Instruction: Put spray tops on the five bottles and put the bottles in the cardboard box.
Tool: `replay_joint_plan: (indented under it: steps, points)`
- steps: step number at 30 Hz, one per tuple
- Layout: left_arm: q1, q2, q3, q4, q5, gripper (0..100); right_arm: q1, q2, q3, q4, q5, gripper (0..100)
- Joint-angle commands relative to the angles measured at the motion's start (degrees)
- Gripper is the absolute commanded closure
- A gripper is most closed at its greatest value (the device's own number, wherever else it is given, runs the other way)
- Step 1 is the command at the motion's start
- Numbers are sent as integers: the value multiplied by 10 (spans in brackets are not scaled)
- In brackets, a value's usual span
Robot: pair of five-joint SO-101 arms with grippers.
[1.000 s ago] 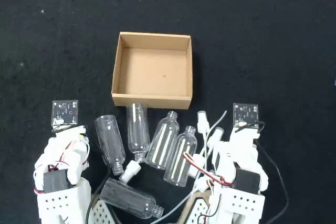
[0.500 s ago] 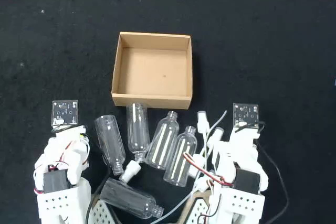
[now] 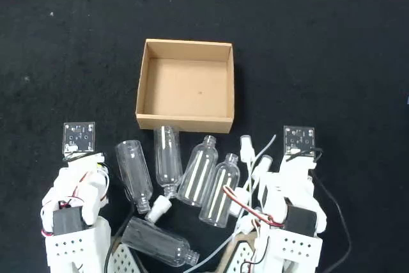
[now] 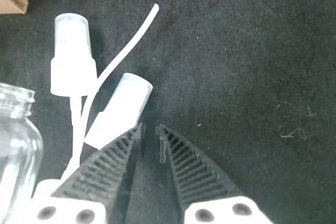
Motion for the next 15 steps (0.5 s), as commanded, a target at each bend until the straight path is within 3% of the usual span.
replay_joint_plan:
  steps: [1,12,15]
  points:
    - [7,-3,13,3,-4,970,-8,-54,-2,4,0,987]
    - [8,-4,13,-6,-8,970,-8,-54,-2,4,0,987]
    - [-4,-3,13,-47,-18,970,-8,-54,-2,4,0,987]
